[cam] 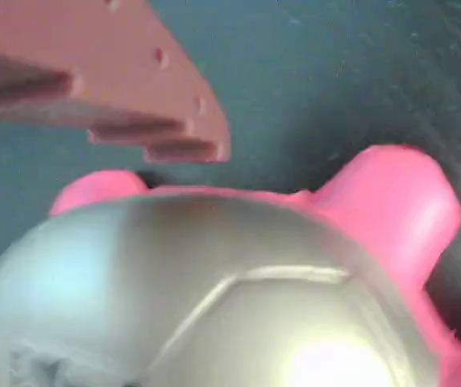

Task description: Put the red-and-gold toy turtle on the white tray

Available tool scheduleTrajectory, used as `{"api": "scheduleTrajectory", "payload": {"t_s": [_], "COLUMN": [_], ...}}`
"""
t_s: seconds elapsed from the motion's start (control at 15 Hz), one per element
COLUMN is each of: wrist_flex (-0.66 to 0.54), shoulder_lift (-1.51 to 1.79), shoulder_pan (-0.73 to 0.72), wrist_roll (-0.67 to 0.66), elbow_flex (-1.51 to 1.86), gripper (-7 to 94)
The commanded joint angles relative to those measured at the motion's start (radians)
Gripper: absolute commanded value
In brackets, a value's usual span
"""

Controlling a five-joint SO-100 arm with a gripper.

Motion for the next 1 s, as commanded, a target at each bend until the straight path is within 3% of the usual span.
{"api": "scheduleTrajectory", "payload": {"t_s": [0.0,0.2,0.6,0.93], "wrist_flex": [0.000,-0.011,-0.025,-0.015], "shoulder_lift": [0.009,-0.002,-0.011,-0.003], "shoulder_pan": [-0.018,-0.014,-0.015,-0.014], "wrist_roll": [0.008,0.008,0.031,0.040], "elbow_flex": [-0.011,-0.015,-0.028,-0.037], "gripper": [74,65,1,0]}}
